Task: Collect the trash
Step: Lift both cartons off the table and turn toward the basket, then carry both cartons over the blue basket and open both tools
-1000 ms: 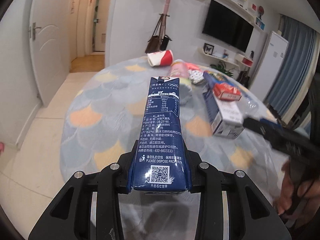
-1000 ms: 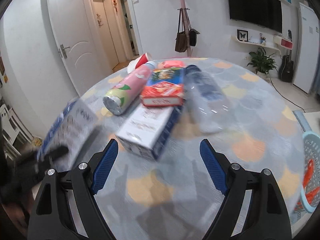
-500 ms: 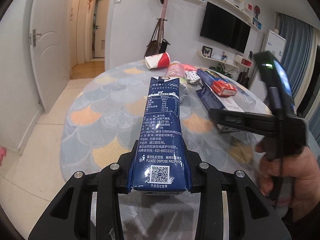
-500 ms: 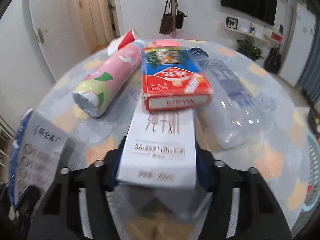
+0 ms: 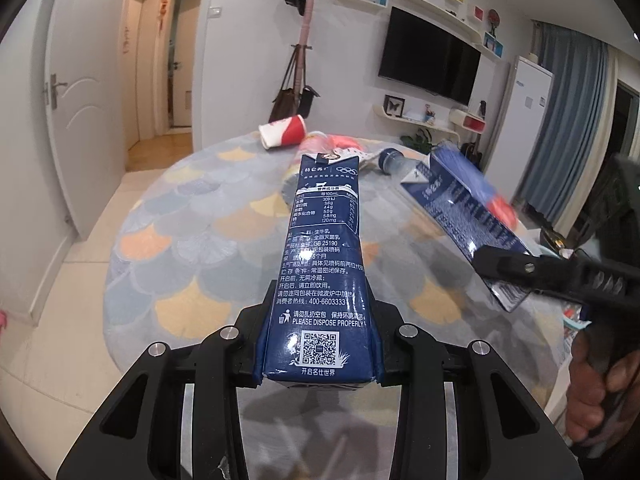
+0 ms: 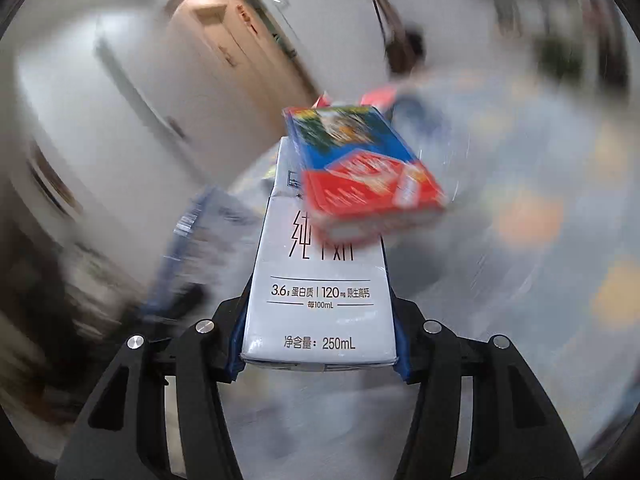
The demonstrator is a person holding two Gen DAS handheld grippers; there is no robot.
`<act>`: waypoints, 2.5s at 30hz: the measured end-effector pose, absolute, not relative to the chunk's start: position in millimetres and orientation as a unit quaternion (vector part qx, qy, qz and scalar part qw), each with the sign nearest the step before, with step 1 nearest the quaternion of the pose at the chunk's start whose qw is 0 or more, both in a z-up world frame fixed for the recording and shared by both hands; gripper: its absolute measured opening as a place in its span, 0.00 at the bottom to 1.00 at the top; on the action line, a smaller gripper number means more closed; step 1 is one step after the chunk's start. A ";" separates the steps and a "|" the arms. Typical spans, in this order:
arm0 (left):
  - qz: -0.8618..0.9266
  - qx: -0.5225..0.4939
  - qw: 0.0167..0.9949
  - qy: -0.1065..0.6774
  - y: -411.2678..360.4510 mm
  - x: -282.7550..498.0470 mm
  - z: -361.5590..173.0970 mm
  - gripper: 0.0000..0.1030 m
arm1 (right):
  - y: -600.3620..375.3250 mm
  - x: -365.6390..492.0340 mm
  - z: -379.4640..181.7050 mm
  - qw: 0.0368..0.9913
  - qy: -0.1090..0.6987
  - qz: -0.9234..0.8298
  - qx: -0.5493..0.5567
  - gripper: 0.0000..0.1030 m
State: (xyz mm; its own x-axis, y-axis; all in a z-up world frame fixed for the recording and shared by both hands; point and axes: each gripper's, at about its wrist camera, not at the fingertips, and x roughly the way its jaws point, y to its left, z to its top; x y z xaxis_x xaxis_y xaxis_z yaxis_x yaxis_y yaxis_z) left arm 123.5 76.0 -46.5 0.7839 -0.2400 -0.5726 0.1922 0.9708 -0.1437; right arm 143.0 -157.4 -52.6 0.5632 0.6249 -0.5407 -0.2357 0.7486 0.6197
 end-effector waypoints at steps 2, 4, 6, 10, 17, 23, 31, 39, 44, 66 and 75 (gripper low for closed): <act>-0.113 -0.036 0.944 0.309 72.8 122.0 -46.0 0.35 | -159.4 136.6 -53.3 0.864 0.388 0.233 0.220 0.50; -0.112 -0.032 0.944 0.308 70.0 119.5 -44.4 0.35 | -159.0 130.8 -52.2 0.867 0.381 0.240 0.214 0.50; -0.109 -0.025 0.945 0.306 68.6 117.6 -42.2 0.35 | -156.5 125.9 -47.5 0.874 0.371 0.240 0.201 0.50; -0.106 -0.022 0.948 0.299 68.4 112.1 -36.7 0.35 | -150.2 119.8 -35.9 0.879 0.347 0.271 0.183 0.50; -0.098 -0.016 0.954 0.284 68.9 102.8 -25.9 0.35 | -140.8 105.1 -20.8 0.900 0.303 0.272 0.155 0.50; -0.097 -0.010 0.957 0.272 66.9 96.9 -16.3 0.35 | -147.3 101.7 -16.3 0.942 0.294 0.138 0.080 0.50; -0.099 -0.007 0.957 0.273 63.2 96.9 -13.5 0.35 | -156.6 97.0 -15.5 0.956 0.278 0.086 0.047 0.50; -0.104 0.003 0.957 0.271 53.3 97.0 -9.3 0.35 | -159.3 92.9 -16.5 0.957 0.275 0.080 0.053 0.50; -0.105 0.009 0.958 0.268 42.8 96.8 -6.3 0.35 | -169.9 88.3 -18.0 0.956 0.276 0.078 0.063 0.50; -0.143 0.023 0.965 0.218 -6.2 87.9 30.9 0.35 | -214.2 69.3 -9.6 0.966 0.238 0.040 0.095 0.50; -0.182 0.031 0.960 0.210 -45.1 91.6 39.2 0.35 | -250.0 57.5 -10.2 0.967 0.231 0.002 0.107 0.50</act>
State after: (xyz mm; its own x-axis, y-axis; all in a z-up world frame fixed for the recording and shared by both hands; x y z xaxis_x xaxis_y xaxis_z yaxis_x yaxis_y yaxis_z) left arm 91.6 -45.1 39.2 0.8457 -0.3365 -0.4141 0.3622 0.9319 -0.0177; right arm 57.5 -250.0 -10.2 0.8937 0.0539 -0.4454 0.0448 0.9771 0.2081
